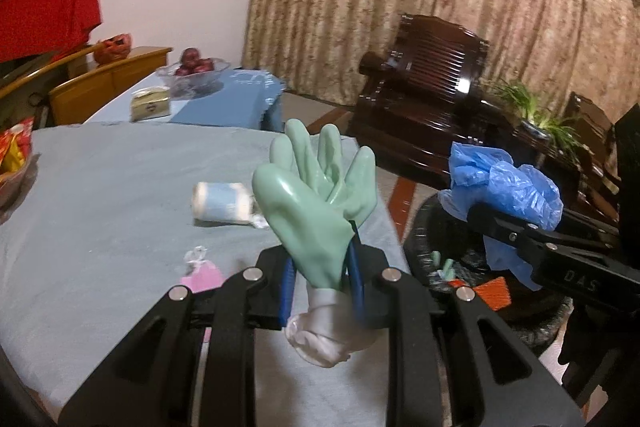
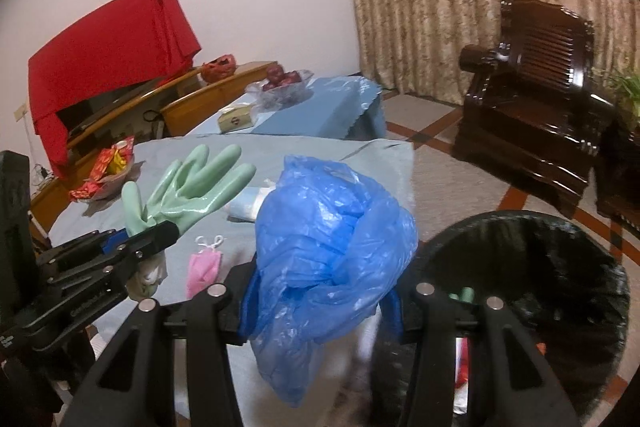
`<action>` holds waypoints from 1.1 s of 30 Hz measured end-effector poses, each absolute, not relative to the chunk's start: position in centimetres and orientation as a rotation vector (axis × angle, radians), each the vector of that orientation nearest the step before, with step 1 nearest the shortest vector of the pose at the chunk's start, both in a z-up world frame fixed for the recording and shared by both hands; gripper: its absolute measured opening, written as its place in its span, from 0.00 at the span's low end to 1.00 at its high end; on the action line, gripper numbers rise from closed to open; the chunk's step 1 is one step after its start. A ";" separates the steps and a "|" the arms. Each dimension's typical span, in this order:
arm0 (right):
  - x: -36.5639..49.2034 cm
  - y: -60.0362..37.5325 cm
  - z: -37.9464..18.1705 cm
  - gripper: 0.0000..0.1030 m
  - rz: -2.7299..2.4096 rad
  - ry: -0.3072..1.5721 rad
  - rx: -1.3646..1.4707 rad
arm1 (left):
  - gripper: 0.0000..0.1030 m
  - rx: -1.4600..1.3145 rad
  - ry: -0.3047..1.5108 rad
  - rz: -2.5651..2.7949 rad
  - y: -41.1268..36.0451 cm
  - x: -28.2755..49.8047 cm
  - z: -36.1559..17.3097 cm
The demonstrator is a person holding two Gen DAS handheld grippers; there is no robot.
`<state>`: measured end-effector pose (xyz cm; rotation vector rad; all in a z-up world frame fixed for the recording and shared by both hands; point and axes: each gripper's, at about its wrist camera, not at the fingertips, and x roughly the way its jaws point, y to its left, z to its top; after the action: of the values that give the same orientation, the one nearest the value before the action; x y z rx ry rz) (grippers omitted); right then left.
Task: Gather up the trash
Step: 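Carry the glove and blue bag over the bin and release both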
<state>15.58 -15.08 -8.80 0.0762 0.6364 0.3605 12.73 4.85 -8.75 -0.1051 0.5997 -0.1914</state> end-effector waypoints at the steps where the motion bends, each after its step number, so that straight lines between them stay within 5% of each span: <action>1: 15.4 -15.8 -8.6 0.47 0.347 0.631 0.080 | 0.21 -0.102 0.598 -0.201 4.3 12.7 -8.7; 29: 13.3 -32.9 -11.1 0.50 0.008 0.645 0.148 | 0.22 0.026 0.628 -0.540 -15.0 18.5 -10.7; 32: 13.6 -33.6 -11.8 0.61 -0.026 0.663 0.145 | 0.33 0.028 0.647 -0.574 -16.1 19.2 -11.2; 33: 13.6 -33.9 -12.2 0.69 -0.034 0.676 0.149 | 0.45 0.028 0.650 -0.580 -16.4 19.4 -11.4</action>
<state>13.62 -33.94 -12.24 0.1490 0.6762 -0.0343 19.37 -16.41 -11.40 0.0276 0.6496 -0.5795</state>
